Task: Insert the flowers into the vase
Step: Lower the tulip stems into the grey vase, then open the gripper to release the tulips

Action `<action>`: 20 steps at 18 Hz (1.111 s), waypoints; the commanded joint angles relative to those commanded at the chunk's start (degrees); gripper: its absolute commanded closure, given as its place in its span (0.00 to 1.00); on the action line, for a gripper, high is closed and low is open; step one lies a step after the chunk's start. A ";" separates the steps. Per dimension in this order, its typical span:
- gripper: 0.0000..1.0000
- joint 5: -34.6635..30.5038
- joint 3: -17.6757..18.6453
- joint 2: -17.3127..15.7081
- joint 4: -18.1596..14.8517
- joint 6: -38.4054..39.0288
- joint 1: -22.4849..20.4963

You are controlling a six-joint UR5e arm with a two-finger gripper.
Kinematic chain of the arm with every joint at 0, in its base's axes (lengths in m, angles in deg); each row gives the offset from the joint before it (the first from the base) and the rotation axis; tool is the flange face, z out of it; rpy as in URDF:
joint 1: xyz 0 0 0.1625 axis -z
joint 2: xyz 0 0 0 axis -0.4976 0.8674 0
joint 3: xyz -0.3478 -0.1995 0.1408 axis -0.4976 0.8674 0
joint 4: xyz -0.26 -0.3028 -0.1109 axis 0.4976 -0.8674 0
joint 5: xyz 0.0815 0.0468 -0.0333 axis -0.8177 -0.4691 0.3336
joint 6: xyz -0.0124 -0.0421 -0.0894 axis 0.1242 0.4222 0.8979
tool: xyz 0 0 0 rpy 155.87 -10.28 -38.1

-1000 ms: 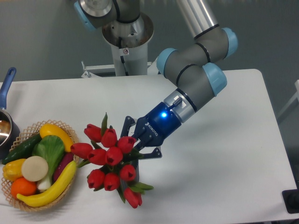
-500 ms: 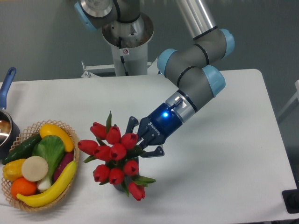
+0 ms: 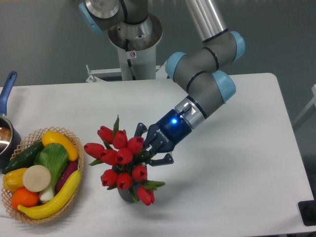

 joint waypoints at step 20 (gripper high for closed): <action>0.15 -0.09 2.11 -0.70 0.09 -0.26 -3.34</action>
